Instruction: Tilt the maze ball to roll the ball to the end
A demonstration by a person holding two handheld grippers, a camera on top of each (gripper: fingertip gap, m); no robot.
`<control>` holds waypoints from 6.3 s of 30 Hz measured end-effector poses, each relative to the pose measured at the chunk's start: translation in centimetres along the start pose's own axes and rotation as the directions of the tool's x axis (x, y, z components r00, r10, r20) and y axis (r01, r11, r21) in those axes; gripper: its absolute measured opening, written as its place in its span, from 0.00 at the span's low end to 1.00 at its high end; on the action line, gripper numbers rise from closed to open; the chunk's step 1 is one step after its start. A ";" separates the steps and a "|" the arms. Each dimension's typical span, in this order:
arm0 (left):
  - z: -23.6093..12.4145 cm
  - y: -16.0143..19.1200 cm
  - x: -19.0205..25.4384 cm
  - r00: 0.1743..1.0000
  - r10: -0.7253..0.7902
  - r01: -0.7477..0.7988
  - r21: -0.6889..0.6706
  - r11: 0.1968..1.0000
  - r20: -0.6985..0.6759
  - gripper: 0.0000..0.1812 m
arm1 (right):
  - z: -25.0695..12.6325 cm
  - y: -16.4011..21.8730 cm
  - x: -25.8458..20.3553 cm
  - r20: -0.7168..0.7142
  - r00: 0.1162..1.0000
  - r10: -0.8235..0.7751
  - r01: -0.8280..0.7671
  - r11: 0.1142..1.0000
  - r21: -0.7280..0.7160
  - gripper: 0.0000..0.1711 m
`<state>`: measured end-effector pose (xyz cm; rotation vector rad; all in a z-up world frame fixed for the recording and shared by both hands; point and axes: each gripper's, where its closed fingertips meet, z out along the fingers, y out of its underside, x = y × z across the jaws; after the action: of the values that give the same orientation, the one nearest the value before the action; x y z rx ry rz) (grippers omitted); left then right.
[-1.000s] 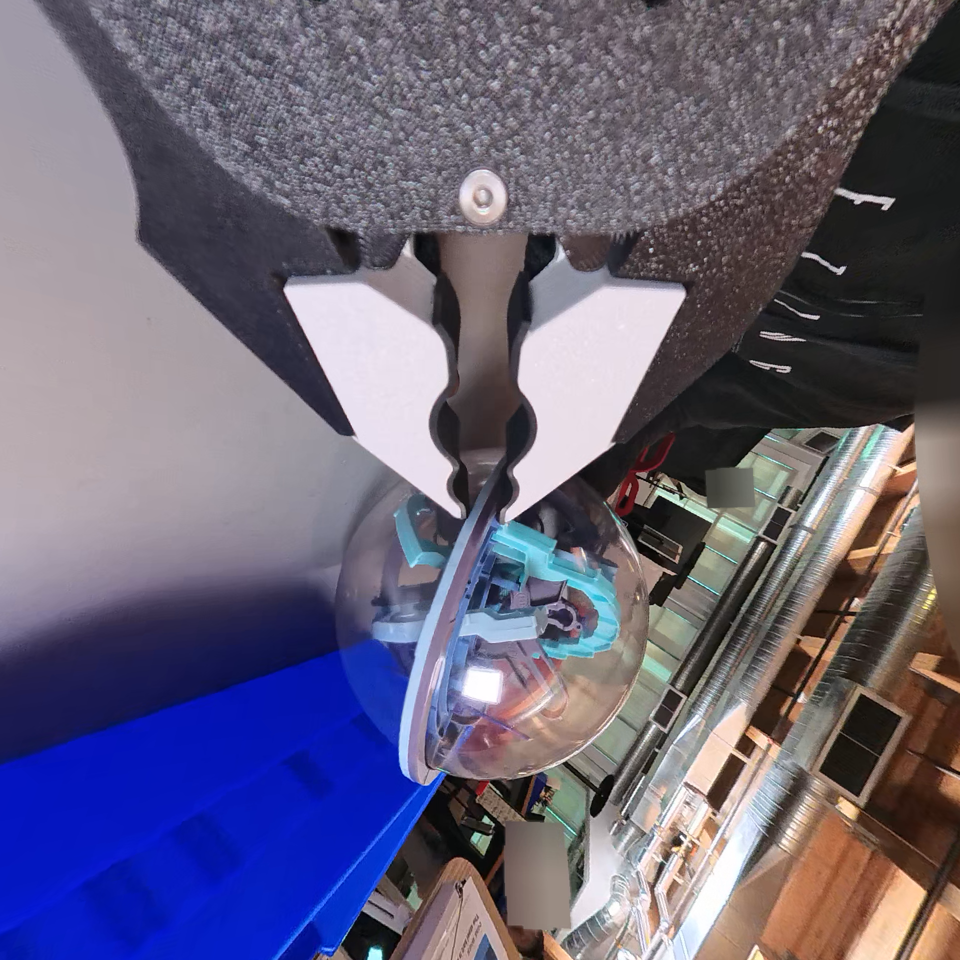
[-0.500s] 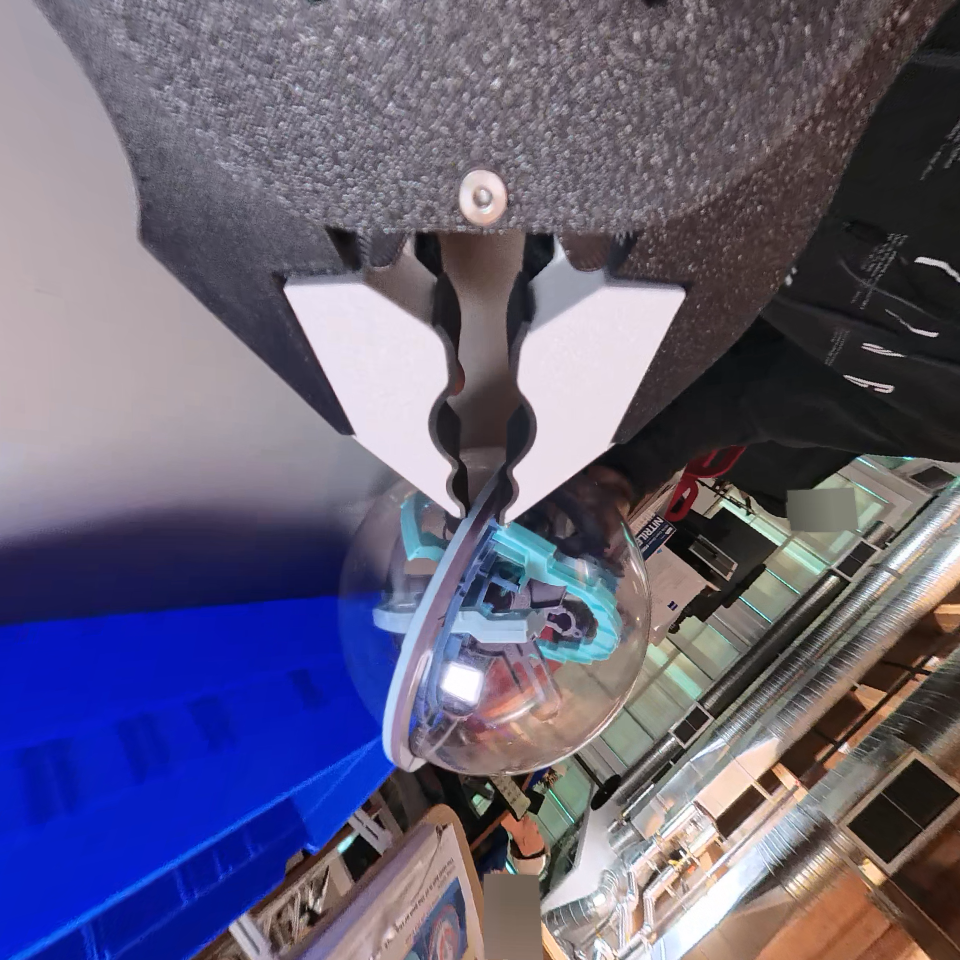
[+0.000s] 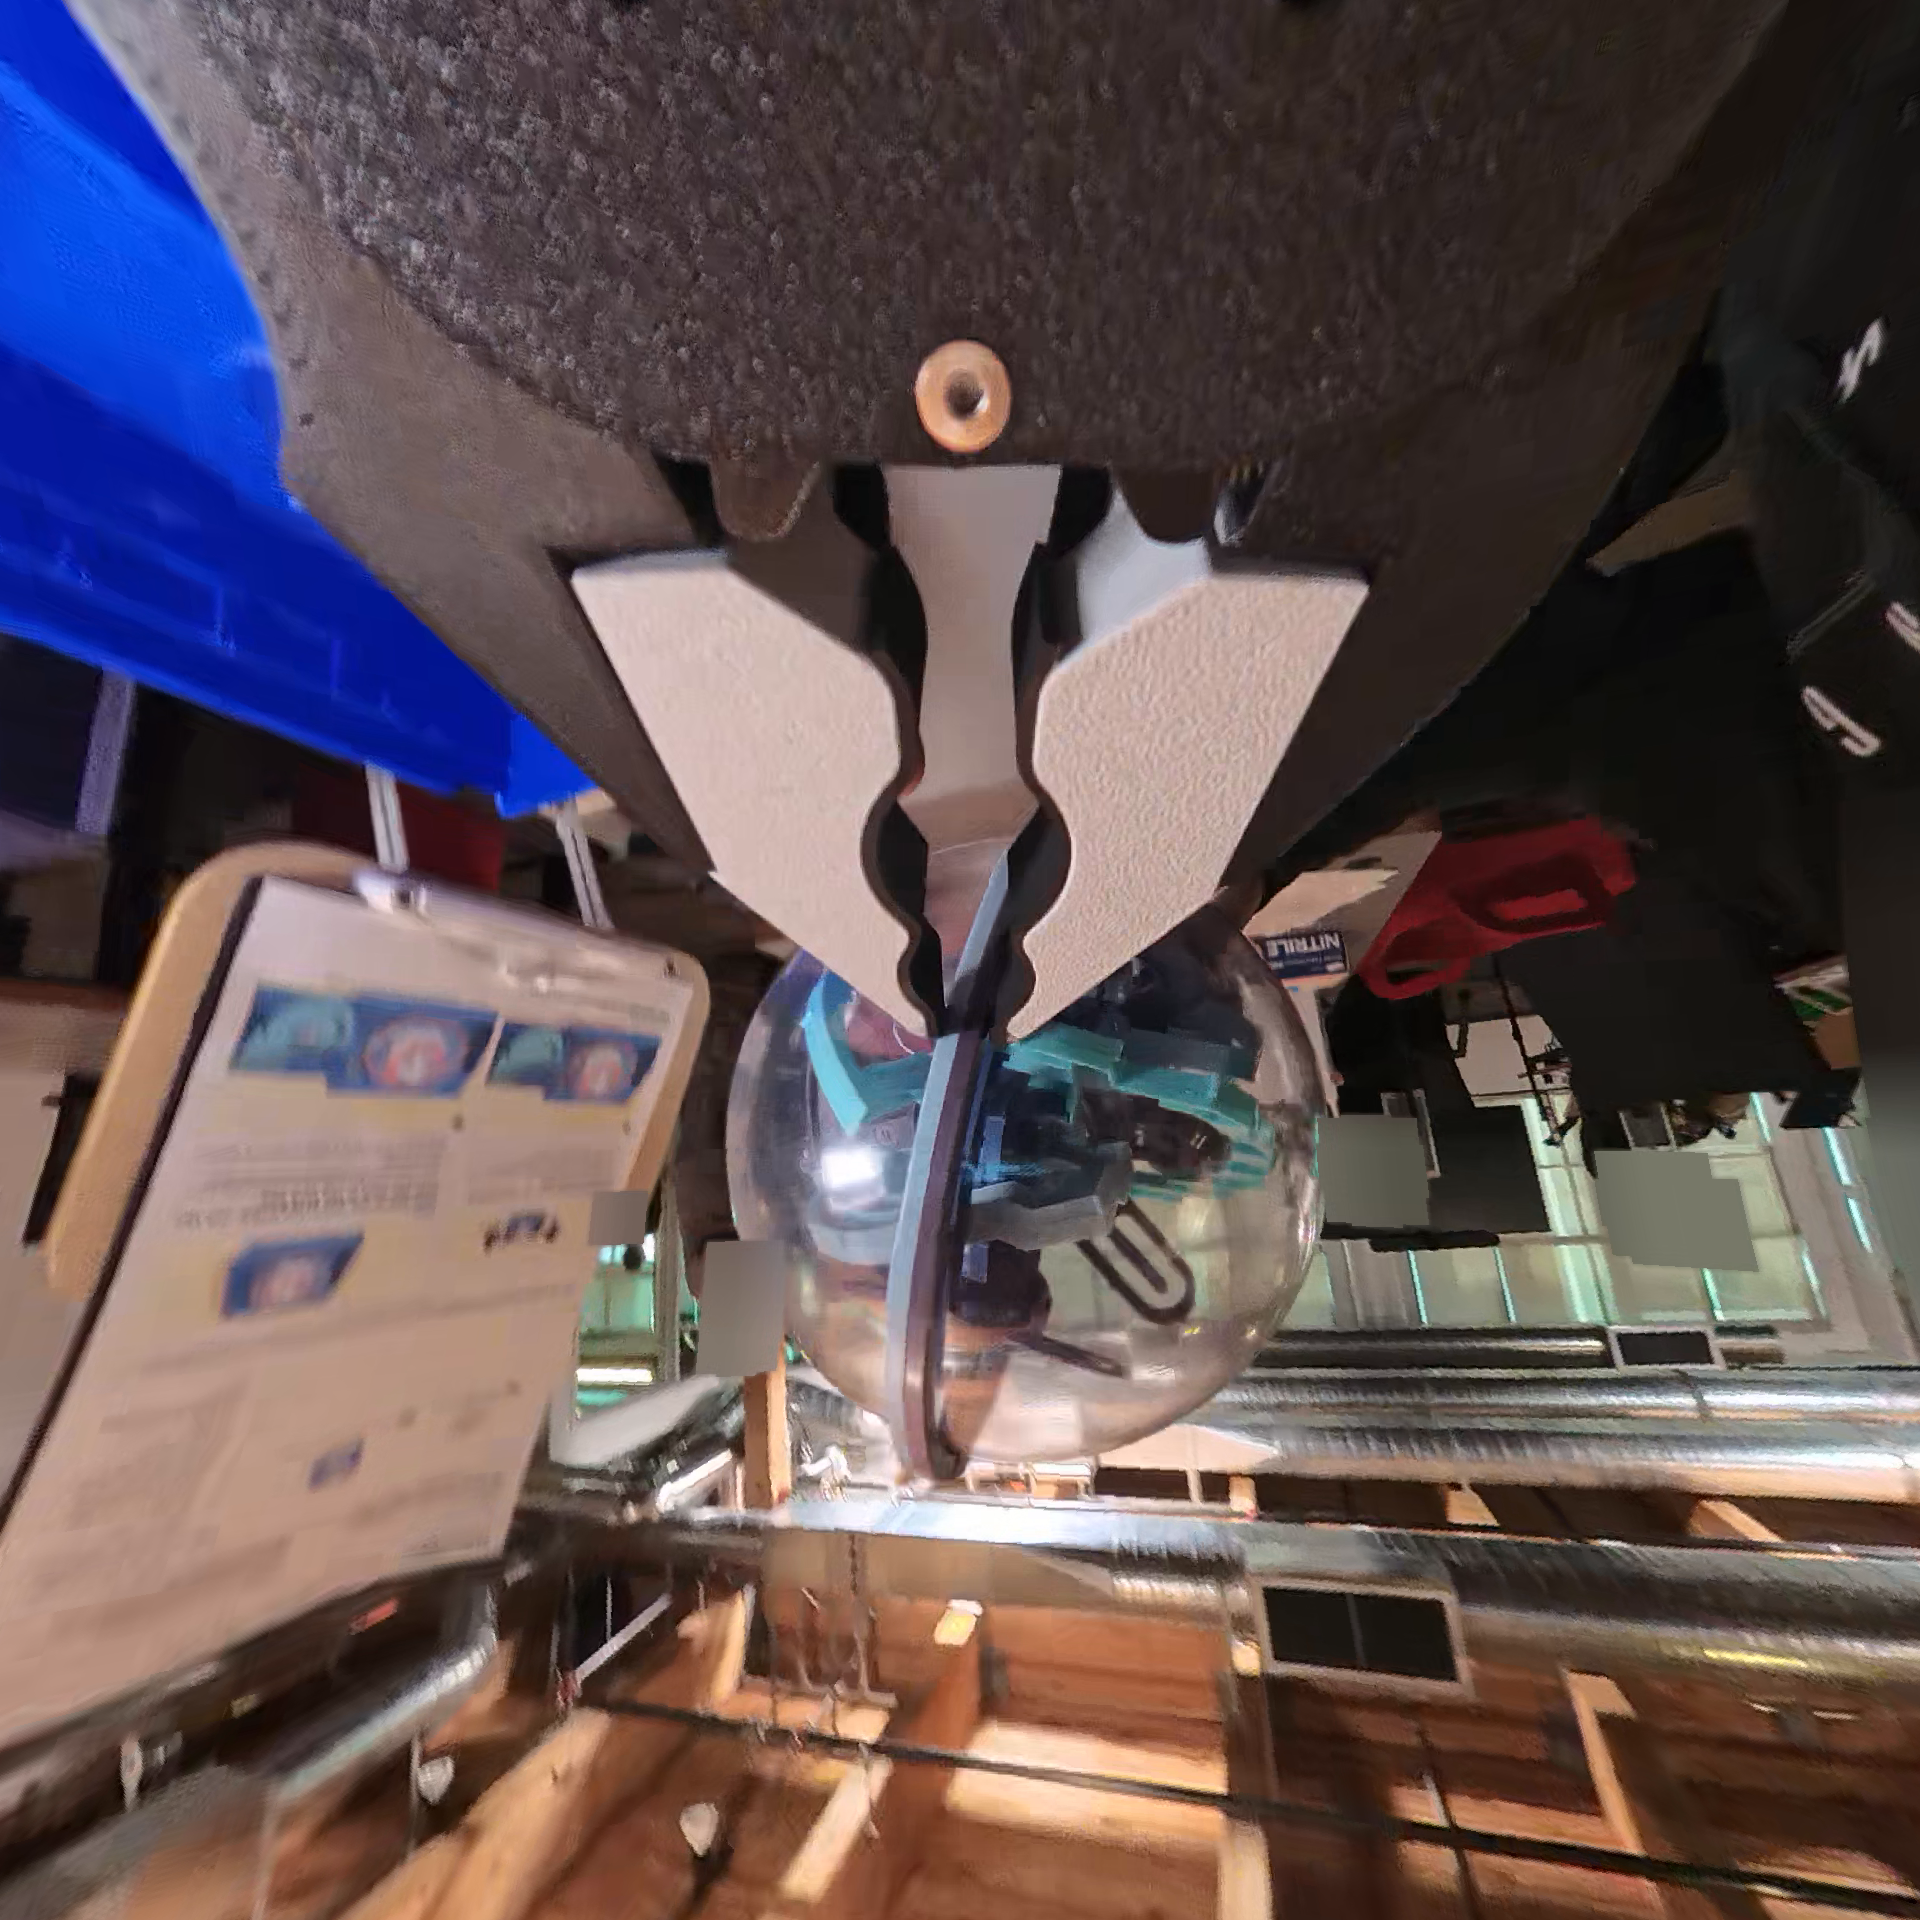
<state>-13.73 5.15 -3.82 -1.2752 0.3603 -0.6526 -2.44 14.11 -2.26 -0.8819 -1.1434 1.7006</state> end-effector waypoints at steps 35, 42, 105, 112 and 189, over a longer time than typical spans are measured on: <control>-0.7 -9.1 7.0 0.840 0.536 -0.541 0.178 0.822 0.079 0.04 | 2.8 -7.8 -5.3 -0.054 0.904 -0.423 0.424 0.878 0.223 0.00; -1.0 -10.0 6.2 0.912 0.398 -0.410 0.166 0.897 0.104 0.04 | 3.6 -6.7 -3.9 -0.057 0.945 -0.323 0.328 0.926 0.184 0.00; -5.6 17.0 1.7 0.655 -0.659 0.740 -0.134 0.660 0.370 0.00 | -4.2 16.5 -3.8 -0.314 0.900 0.304 -0.384 0.892 -0.237 0.00; -5.6 13.5 -1.4 0.764 -0.508 0.585 -0.096 0.805 0.398 0.12 | -4.7 15.6 -1.2 -0.337 0.924 0.181 -0.274 0.927 -0.255 0.00; -13.1 11.5 -7.5 0.828 -0.484 0.528 -0.105 0.843 0.284 0.09 | 1.7 24.1 1.4 -0.152 0.901 0.406 -0.425 0.759 -0.494 0.29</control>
<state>-24.32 1.60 -19.08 -1.6277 -0.1471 -0.9131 -11.06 10.35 -24.51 -1.6007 -1.4976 1.7298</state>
